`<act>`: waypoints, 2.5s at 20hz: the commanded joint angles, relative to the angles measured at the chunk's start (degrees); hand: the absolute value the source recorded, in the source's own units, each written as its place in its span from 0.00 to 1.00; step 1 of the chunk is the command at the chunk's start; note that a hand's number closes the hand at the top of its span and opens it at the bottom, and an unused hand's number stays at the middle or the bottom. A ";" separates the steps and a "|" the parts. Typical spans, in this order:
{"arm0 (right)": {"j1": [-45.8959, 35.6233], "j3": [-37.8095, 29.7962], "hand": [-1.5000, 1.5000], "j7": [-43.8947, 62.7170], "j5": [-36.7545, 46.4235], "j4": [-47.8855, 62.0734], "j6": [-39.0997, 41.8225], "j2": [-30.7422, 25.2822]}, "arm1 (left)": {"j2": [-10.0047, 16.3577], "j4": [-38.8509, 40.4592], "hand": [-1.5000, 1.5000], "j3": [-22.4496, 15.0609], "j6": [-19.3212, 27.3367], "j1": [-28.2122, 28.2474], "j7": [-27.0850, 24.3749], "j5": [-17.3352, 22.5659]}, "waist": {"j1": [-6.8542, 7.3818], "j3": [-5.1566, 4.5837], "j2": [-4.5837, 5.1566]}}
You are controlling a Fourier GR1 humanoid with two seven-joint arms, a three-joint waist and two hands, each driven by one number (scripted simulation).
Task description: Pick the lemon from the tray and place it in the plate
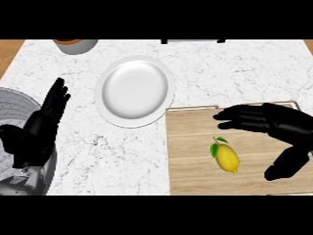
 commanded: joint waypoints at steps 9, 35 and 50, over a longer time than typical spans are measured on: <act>-5.33 10.81 0.00 10.40 13.14 -1.46 8.18 -1.41 | -2.62 9.53 0.50 -1.23 0.99 3.54 2.21 -0.50 | 0.03 -2.23 1.26; -6.22 14.82 0.00 12.07 20.82 6.53 8.01 6.67 | -3.93 8.39 0.50 -1.53 1.49 5.95 1.62 -1.17 | 0.06 -2.12 1.16; -6.67 14.80 1.00 7.71 27.18 9.26 -2.77 11.03 | -3.64 8.33 0.50 -1.57 0.98 6.00 2.31 -1.77 | -0.22 -2.06 1.04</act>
